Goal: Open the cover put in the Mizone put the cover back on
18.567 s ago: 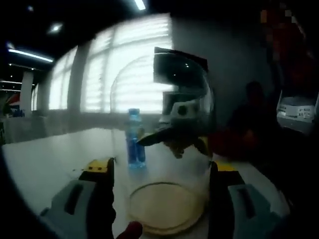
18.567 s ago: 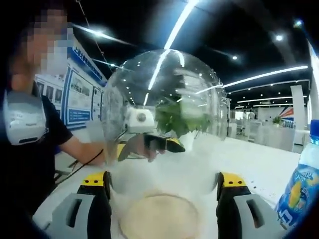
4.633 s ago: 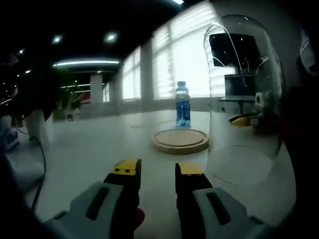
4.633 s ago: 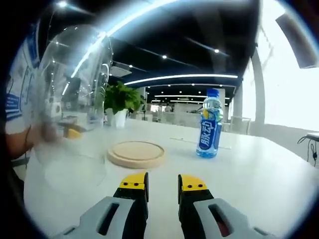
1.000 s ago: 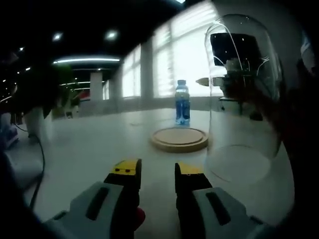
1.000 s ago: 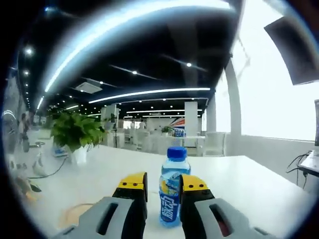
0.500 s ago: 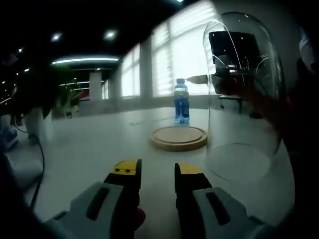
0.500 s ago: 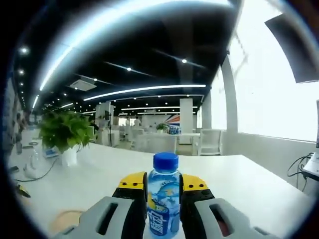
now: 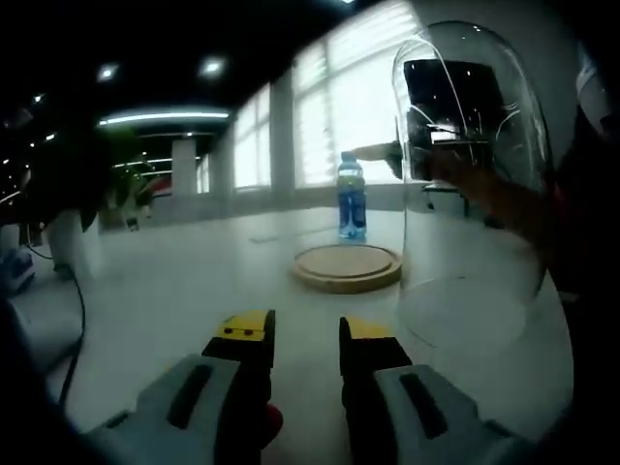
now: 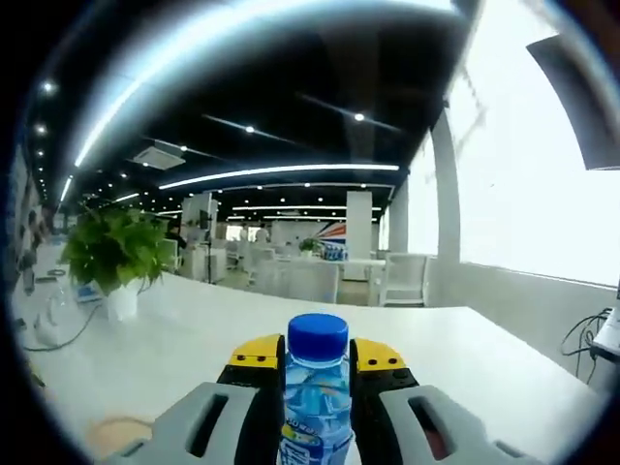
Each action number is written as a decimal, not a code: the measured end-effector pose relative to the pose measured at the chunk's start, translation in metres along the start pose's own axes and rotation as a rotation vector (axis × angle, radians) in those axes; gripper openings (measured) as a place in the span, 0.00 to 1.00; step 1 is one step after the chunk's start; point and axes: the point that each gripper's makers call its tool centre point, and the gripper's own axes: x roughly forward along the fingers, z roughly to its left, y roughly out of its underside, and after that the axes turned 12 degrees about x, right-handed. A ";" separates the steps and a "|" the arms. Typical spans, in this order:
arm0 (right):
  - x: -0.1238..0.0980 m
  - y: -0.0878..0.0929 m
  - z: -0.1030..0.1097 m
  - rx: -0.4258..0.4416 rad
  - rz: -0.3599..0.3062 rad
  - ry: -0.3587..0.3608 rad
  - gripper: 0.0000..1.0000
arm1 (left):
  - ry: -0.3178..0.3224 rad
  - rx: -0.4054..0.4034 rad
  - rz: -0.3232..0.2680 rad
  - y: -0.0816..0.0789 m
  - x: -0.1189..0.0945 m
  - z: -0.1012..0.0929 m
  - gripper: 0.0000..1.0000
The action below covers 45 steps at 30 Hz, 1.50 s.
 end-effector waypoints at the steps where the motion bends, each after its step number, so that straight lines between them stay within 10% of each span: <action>1: 0.001 -0.001 0.000 0.004 -0.003 -0.002 0.19 | 0.001 0.001 0.001 0.000 0.000 0.000 0.21; 45: 0.024 0.005 -0.003 0.067 -0.061 -0.010 0.24 | 0.025 0.026 -0.016 -0.003 -0.001 -0.006 0.21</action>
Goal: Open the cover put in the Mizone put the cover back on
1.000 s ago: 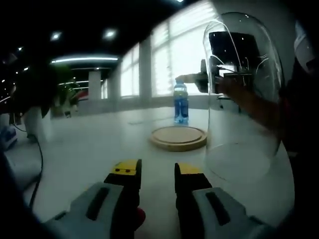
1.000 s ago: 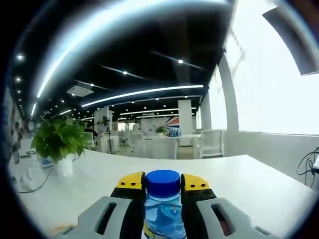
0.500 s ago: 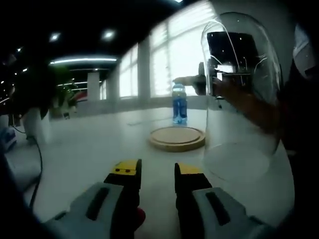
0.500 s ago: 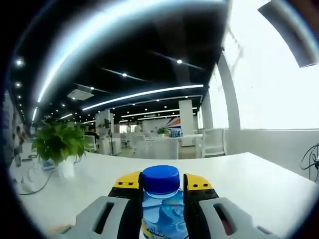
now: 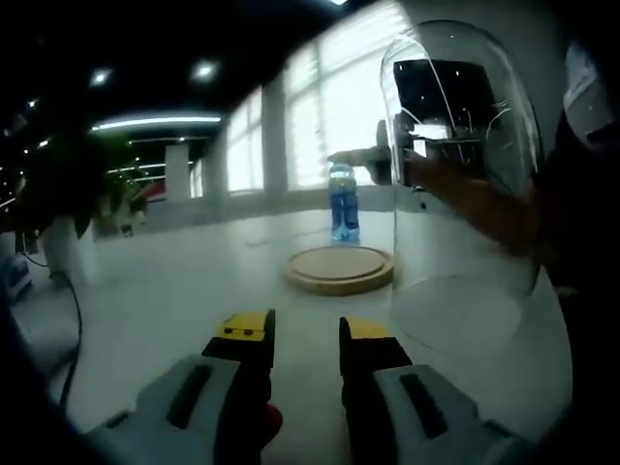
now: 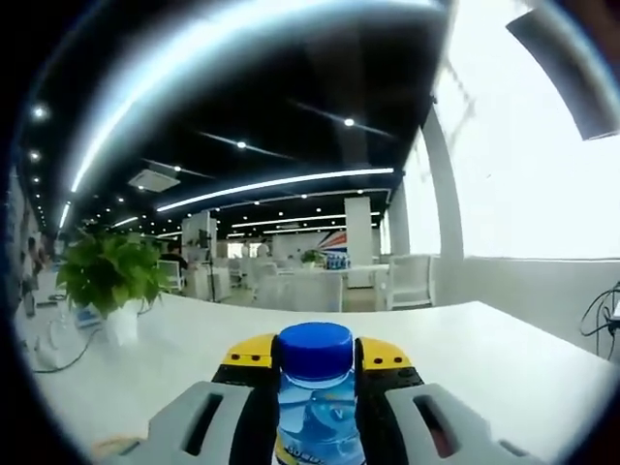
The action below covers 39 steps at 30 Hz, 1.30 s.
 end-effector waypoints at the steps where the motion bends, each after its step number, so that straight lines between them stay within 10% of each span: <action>1: 0.003 -0.001 -0.002 0.012 -0.002 0.008 0.25 | 0.000 0.005 0.002 0.000 0.000 0.000 0.21; 39: 0.004 -0.002 -0.002 -0.053 -0.015 0.031 0.22 | -0.030 -0.003 0.016 0.003 0.001 0.005 0.21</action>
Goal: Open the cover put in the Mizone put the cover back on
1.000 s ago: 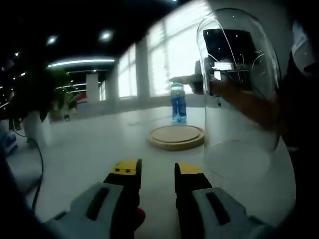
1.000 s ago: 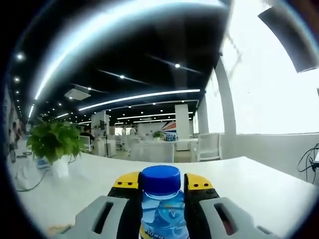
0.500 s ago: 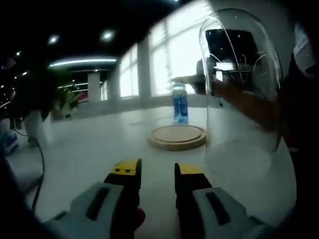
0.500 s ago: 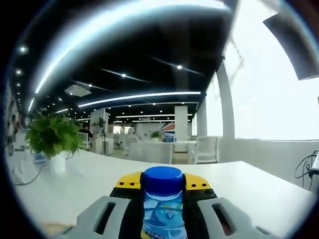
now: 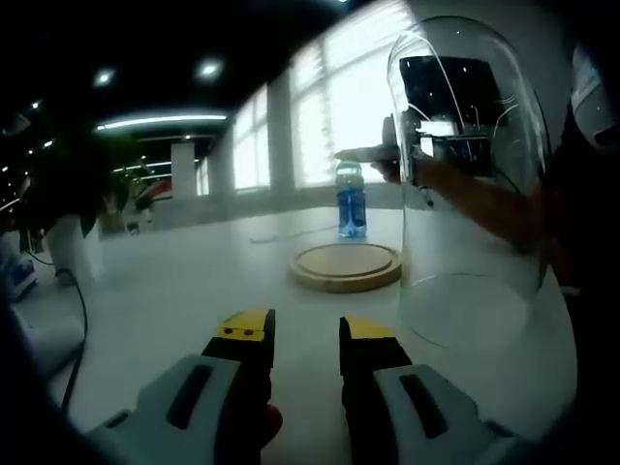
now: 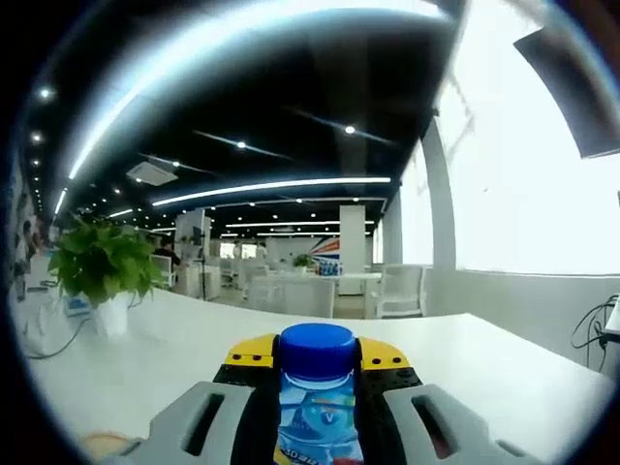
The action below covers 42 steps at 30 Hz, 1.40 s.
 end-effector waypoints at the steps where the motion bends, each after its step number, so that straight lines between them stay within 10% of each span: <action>1: 0.000 0.000 0.000 0.003 0.000 0.002 0.22 | -0.001 0.000 -0.001 0.000 0.000 0.000 0.21; 42: -0.001 -0.002 0.002 0.026 -0.014 -0.032 0.20 | -0.005 0.002 0.002 0.000 0.000 0.001 0.21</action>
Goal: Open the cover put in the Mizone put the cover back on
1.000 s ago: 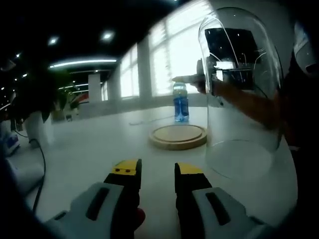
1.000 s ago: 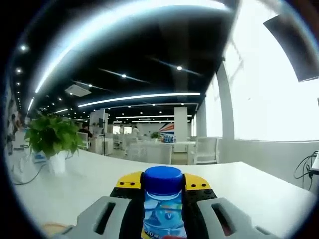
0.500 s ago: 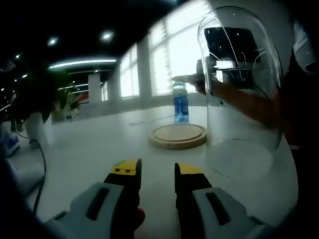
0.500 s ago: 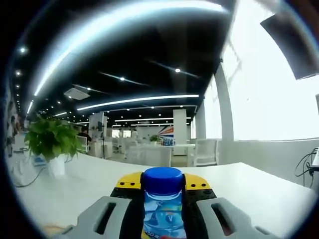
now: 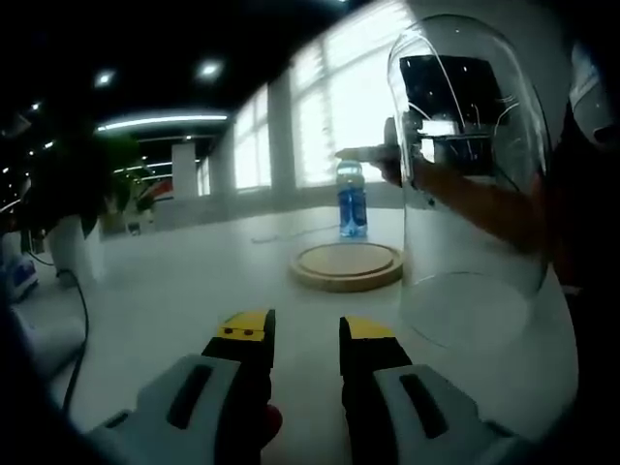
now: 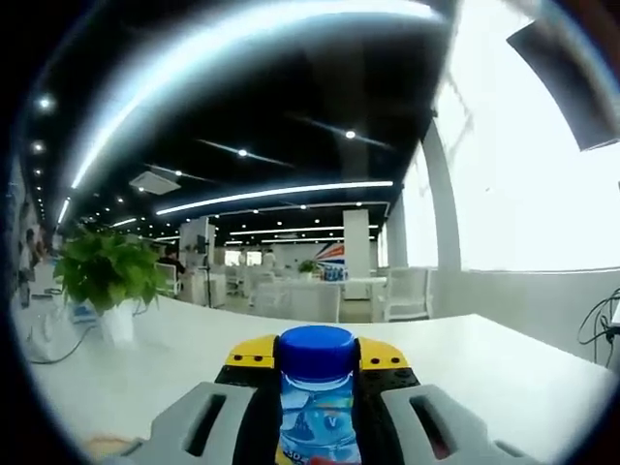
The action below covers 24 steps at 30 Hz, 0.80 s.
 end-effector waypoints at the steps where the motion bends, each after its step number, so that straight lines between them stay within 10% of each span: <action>1: 0.000 0.000 0.000 0.003 0.004 -0.004 0.20 | 0.000 0.000 0.000 0.000 0.000 0.000 0.21; 24: -0.005 0.005 0.033 -0.025 0.057 -0.109 0.20 | -0.001 0.000 0.000 0.000 -0.001 0.000 0.21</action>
